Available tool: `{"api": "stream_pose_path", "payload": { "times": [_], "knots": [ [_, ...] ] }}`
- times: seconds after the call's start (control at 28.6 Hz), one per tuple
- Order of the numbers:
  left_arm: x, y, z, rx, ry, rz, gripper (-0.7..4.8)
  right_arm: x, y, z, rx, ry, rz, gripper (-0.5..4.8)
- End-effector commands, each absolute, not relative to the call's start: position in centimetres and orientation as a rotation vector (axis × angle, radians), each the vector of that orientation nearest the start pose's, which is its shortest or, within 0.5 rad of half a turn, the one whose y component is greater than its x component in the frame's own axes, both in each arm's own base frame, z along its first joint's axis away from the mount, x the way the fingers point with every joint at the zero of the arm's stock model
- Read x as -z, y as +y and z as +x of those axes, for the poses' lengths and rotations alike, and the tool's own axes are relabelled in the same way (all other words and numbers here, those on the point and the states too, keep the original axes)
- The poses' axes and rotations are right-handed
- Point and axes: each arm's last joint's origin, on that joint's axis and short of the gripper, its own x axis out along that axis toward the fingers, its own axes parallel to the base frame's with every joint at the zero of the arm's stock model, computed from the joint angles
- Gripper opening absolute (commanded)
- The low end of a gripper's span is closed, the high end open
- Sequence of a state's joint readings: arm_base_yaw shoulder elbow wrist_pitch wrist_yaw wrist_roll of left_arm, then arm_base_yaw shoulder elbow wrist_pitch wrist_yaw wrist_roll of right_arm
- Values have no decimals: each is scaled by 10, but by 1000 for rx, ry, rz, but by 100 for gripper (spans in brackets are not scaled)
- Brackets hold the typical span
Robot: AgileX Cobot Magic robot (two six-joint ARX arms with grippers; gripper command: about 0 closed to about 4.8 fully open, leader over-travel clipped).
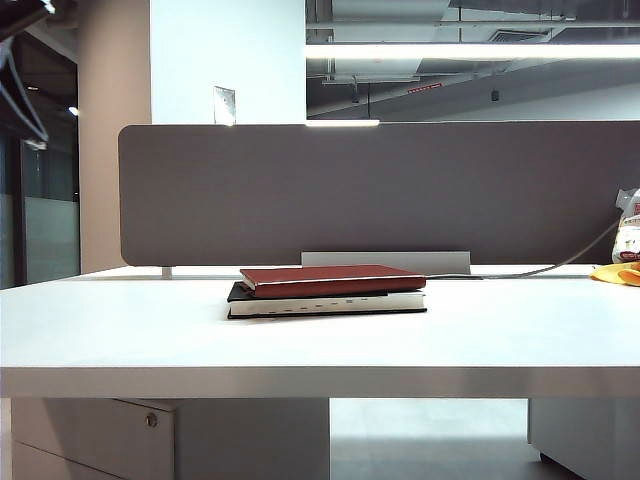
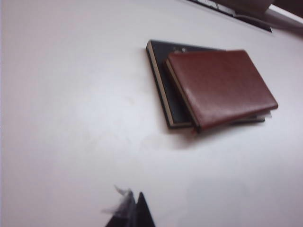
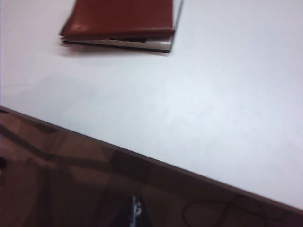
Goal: Pick up the red book and place it on top of the black book.
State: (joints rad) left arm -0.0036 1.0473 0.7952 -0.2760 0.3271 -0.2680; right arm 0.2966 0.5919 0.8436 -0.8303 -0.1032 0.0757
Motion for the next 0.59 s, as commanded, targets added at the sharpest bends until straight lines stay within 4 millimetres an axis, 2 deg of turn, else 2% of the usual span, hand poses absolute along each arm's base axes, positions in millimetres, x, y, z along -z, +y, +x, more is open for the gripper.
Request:
{"api": "stream_pose_path", "payload": {
  "times": [0.03, 0.35, 0.59],
  "knots": [
    [-278, -9, 207, 240, 487, -322, -6, -310, 29, 92, -336, 506, 67, -1],
    [-249, -8, 161, 190, 411, -298, -6, -285, 17, 76, -193, 395, 88, -1],
    [-223, -8, 134, 180, 372, -306, -6, -266, 17, 80, -138, 425, 100, -1]
  ]
}}
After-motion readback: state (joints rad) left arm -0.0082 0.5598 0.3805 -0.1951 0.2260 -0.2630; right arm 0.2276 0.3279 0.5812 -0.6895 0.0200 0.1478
